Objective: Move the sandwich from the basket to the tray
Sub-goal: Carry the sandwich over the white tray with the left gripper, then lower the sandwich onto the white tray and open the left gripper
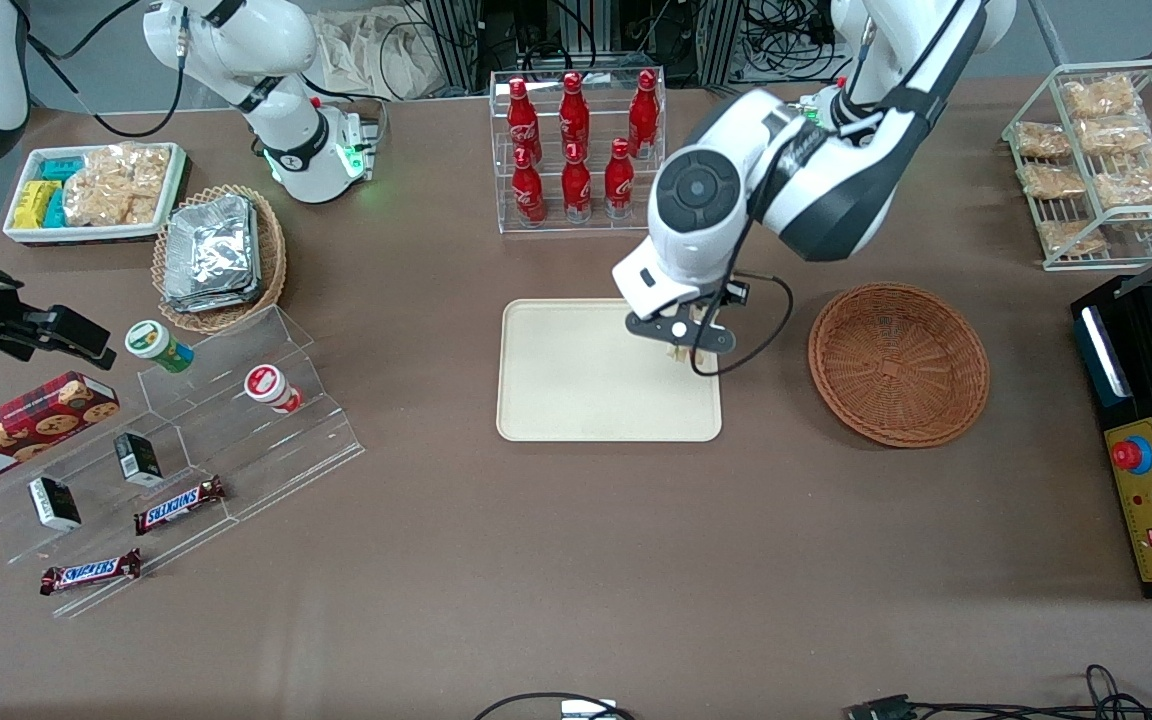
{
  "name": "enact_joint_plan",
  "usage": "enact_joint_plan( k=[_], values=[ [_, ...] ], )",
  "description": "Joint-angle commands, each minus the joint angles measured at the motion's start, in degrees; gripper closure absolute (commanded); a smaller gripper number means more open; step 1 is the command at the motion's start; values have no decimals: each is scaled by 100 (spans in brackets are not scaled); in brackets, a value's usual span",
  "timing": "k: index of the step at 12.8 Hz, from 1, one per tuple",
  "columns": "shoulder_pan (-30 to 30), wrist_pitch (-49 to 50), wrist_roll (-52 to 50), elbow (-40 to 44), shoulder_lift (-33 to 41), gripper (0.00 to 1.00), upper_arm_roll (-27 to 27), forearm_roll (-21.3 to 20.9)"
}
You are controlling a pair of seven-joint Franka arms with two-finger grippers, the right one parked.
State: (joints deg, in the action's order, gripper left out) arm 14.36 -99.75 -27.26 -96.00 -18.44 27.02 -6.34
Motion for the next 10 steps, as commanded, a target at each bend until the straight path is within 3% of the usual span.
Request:
enact_joint_plan(
  k=[1, 5, 10],
  values=[
    [-327, -981, -365, -866, 141, 87, 5, -8],
    [-329, -2371, -1069, -1378, -430, 87, -170, -60],
    [-258, -3181, -1536, -1404, -1020, 87, -179, -122]
  ],
)
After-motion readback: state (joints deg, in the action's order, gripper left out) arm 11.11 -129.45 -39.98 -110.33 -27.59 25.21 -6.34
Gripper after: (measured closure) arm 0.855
